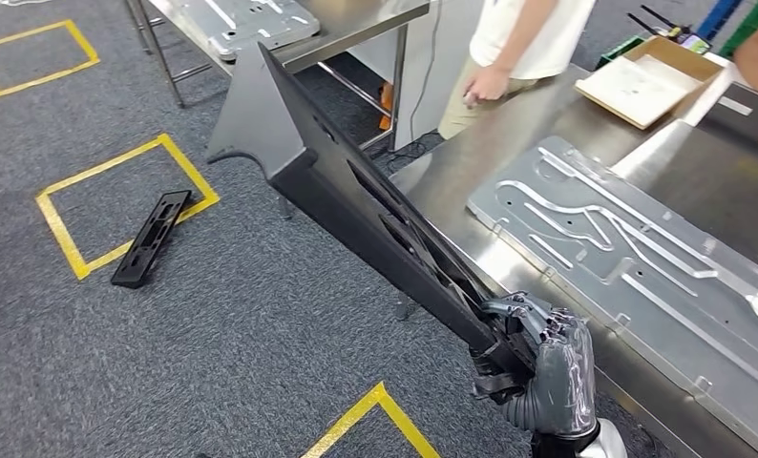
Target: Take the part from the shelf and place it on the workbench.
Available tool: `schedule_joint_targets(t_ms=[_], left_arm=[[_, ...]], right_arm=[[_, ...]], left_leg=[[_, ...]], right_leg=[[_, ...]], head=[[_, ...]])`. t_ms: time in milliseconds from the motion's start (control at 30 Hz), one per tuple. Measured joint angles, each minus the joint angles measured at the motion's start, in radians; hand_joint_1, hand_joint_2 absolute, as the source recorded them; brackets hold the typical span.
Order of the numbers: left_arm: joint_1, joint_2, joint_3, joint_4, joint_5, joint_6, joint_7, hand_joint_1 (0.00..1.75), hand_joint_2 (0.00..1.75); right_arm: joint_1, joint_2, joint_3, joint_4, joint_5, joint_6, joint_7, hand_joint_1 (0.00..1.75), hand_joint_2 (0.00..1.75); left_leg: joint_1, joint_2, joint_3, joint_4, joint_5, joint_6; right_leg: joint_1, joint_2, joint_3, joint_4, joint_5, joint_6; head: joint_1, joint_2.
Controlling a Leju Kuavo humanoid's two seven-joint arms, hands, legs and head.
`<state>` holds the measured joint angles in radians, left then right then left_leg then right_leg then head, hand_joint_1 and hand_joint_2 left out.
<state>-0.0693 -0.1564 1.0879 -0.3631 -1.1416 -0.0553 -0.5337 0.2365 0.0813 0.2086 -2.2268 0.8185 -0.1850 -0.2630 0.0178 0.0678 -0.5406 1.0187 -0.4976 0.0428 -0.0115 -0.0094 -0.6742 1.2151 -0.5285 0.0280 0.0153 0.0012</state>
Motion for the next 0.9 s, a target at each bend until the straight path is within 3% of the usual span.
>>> schedule_joint_targets(t_ms=[67,100,133,200,233,300,333,400,433,467,533,567,633,700,733,800,867,900], left_arm=[[-0.002,-0.008,0.0,-0.008,-0.001,-0.001,0.004,0.0,1.75],[-0.002,-0.011,0.0,-0.011,-0.002,-0.002,0.006,0.0,1.75],[-0.002,-0.013,0.0,-0.014,-0.003,-0.003,0.006,0.0,1.75],[-0.004,-0.015,0.0,-0.018,-0.004,-0.004,0.008,0.0,1.75],[-0.005,-0.015,0.0,-0.02,-0.005,-0.005,0.008,0.0,1.75],[-0.005,-0.015,0.0,-0.023,-0.005,-0.006,0.008,0.0,1.75],[-0.004,-0.015,0.0,-0.024,-0.005,-0.007,0.008,0.0,1.75],[0.001,-0.015,0.0,-0.025,-0.005,-0.007,0.009,0.0,1.75],[0.003,-0.015,0.0,-0.026,-0.005,-0.007,0.01,0.0,1.75],[0.005,-0.015,0.0,-0.026,-0.005,-0.007,0.01,0.0,1.75],[0.005,-0.012,0.001,-0.026,-0.005,-0.008,0.009,0.0,1.75],[0.004,-0.011,0.003,-0.026,-0.004,-0.008,0.008,0.0,1.75],[0.002,-0.009,0.01,-0.026,-0.004,-0.009,0.006,0.0,1.75],[0.0,-0.009,0.015,-0.026,-0.004,-0.009,0.004,0.0,1.75],[-0.002,-0.009,0.016,-0.026,-0.005,-0.01,0.004,0.0,1.75],[-0.004,-0.01,0.016,-0.026,-0.006,-0.01,0.003,0.0,1.75],[-0.003,-0.01,0.018,-0.026,-0.007,-0.01,0.002,0.0,1.75],[-0.001,-0.01,0.018,-0.026,-0.007,-0.01,0.002,0.0,1.75]], right_arm=[[-0.001,0.0,-0.002,-0.001,0.001,0.0,0.0,1.75,1.75],[-0.001,0.0,-0.002,-0.002,0.002,0.0,0.0,1.75,1.75],[-0.001,0.0,-0.003,-0.002,0.002,0.0,0.0,1.75,1.75],[0.0,0.0,-0.006,-0.004,0.002,0.0,0.0,1.75,1.75],[0.001,0.0,-0.008,-0.005,0.002,0.0,0.0,1.75,1.75],[0.0,0.002,-0.01,-0.007,0.003,-0.001,0.0,1.75,1.75],[-0.001,0.003,-0.01,-0.007,0.003,-0.001,0.0,1.75,1.75],[-0.001,0.005,-0.01,-0.007,0.003,0.0,0.0,1.75,1.75],[-0.001,0.005,-0.011,-0.007,0.004,0.0,0.0,1.75,1.75],[-0.001,0.005,-0.011,-0.006,0.005,-0.001,0.0,1.75,1.75],[-0.001,0.006,-0.012,-0.006,0.009,-0.002,0.001,1.75,1.75],[-0.004,0.006,-0.013,-0.006,0.011,-0.002,0.002,1.75,1.75],[-0.017,0.005,-0.014,-0.004,0.013,-0.003,0.007,1.75,1.75],[-0.029,0.005,-0.02,-0.002,0.013,-0.002,0.015,1.75,1.75],[-0.031,0.005,-0.025,-0.002,0.013,-0.002,0.018,1.75,1.75],[-0.033,0.005,-0.036,-0.002,0.013,-0.003,0.021,1.75,1.75],[-0.037,0.005,-0.044,-0.002,0.012,-0.003,0.021,1.75,1.75],[-0.038,0.005,-0.047,-0.001,0.012,-0.003,0.021,1.75,1.75]], left_leg=[[-0.003,0.017,0.007,0.0,-0.005,-0.007],[-0.004,0.026,0.009,0.0,-0.008,-0.012],[-0.006,0.035,0.011,0.0,-0.01,-0.017],[-0.008,0.052,0.017,-0.004,-0.014,-0.027],[-0.007,0.043,0.018,0.0,-0.02,-0.032],[-0.005,-0.01,-0.007,0.062,-0.062,-0.042],[-0.004,-0.039,-0.035,0.123,-0.094,-0.045],[-0.004,-0.059,-0.1,0.252,-0.144,-0.049],[-0.004,-0.061,-0.117,0.281,-0.143,-0.05],[-0.004,-0.062,-0.117,0.272,-0.121,-0.05],[0.0,-0.078,-0.073,0.157,-0.043,-0.049],[0.002,-0.098,-0.047,0.092,-0.016,-0.049],[0.004,-0.128,-0.018,0.024,0.003,-0.043],[0.002,-0.121,-0.016,0.019,0.002,-0.032],[0.002,-0.111,-0.014,0.016,0.005,-0.025],[0.005,-0.09,-0.012,0.007,0.012,-0.011],[0.003,-0.067,-0.011,0.004,0.012,-0.004],[0.001,-0.053,-0.012,0.004,0.011,-0.002]], right_leg=[[0.01,-0.045,0.072,-0.136,0.048,-0.014],[0.016,-0.06,0.091,-0.174,0.056,-0.021],[0.02,-0.066,0.095,-0.187,0.054,-0.026],[0.019,-0.042,0.094,-0.193,0.058,-0.033],[0.015,-0.03,0.096,-0.199,0.062,-0.037],[0.006,-0.008,0.101,-0.21,0.069,-0.048],[0.006,0.002,0.101,-0.211,0.071,-0.05],[0.006,0.029,0.1,-0.209,0.071,-0.053],[0.006,0.043,0.1,-0.208,0.07,-0.053],[0.006,0.058,0.1,-0.205,0.069,-0.052],[0.004,0.085,0.1,-0.195,0.064,-0.047],[0.005,0.097,0.097,-0.187,0.06,-0.043],[0.005,0.119,0.088,-0.177,0.057,-0.032],[0.003,0.139,0.08,-0.178,0.061,-0.02],[0.002,0.137,0.078,-0.176,0.061,-0.014],[0.004,0.09,0.061,-0.138,0.035,-0.004],[0.004,0.03,0.006,-0.025,-0.025,0.004],[0.003,0.019,-0.027,0.04,-0.052,0.007]], head=[[0.0,0.0],[0.0,0.0],[0.0,0.0],[0.0,0.0],[0.0,0.0],[0.0,0.0],[0.0,0.0],[0.0,0.0],[0.0,0.0],[0.0,0.0],[0.0,0.0],[0.0,0.0],[0.0,0.0],[0.0,0.0],[0.0,0.0],[0.0,0.0],[0.0,0.0],[0.0,0.0]])
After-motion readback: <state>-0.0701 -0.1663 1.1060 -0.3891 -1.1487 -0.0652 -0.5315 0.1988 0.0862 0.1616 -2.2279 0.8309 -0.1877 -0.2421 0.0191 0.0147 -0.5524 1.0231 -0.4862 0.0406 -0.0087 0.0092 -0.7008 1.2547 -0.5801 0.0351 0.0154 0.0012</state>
